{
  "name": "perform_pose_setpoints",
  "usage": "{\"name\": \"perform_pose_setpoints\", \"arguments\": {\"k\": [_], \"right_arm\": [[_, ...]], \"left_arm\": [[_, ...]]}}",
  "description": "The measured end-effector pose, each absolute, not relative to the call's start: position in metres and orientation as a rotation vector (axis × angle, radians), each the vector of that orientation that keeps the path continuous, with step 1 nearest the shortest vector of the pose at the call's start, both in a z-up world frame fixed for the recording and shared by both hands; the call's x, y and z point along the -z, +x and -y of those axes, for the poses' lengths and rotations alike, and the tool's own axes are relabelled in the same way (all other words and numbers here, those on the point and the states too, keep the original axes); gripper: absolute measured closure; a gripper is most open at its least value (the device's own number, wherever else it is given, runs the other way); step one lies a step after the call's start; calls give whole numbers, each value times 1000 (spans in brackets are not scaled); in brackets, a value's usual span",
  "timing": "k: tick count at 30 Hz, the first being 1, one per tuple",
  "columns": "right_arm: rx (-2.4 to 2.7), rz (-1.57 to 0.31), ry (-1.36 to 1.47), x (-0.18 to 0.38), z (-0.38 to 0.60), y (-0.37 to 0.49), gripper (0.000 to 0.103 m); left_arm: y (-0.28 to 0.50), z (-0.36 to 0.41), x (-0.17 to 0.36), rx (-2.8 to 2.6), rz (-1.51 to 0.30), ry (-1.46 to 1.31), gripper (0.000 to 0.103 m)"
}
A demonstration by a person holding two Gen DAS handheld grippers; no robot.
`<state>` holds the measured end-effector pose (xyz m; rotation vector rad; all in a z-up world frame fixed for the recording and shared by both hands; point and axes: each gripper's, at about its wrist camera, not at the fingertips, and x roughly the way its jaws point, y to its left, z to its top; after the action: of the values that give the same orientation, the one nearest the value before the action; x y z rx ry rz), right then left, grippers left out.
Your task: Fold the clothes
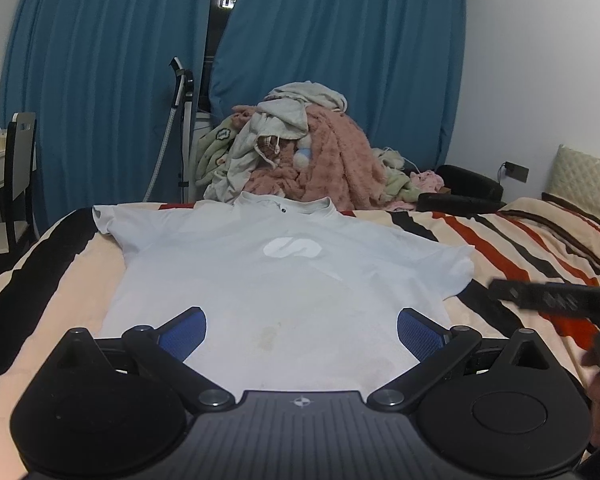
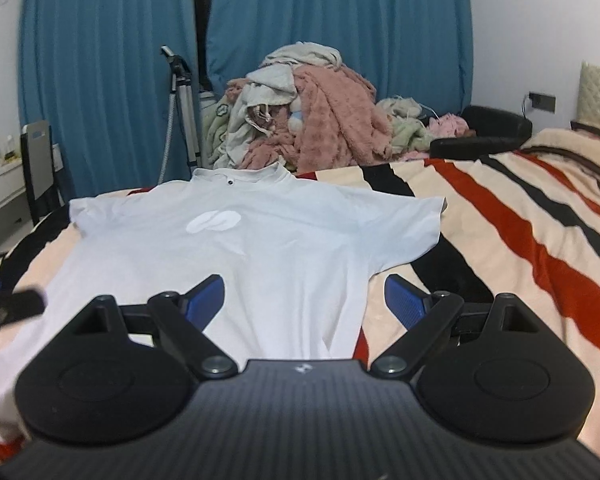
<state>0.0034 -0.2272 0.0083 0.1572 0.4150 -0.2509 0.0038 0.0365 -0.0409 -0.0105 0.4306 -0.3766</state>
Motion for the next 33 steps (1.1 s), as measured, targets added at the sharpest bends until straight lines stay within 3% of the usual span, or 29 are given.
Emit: {"name": "perform_pose_setpoints", "arguments": {"k": [9,14,16,22,30,33], "right_arm": [[312,-369,724,53,348,106,15],[289,-372,868,110,398,152,14],[283,-360,916,130,412,167,20],[289,-222,968,170,444,201,22],[281,-78,912,180,470,242,22],[306,-95,868,176,484,257,34]], "left_arm": [[17,-40,51,344,-474,-56,0],[39,-46,60,307,-524,-123,0],[49,-47,65,299,-552,-156,0],[81,-48,78,269,-610,-219,0],[121,-35,92,245,-617,-205,0],[133,-25,94,233,-588,-166,0]]}}
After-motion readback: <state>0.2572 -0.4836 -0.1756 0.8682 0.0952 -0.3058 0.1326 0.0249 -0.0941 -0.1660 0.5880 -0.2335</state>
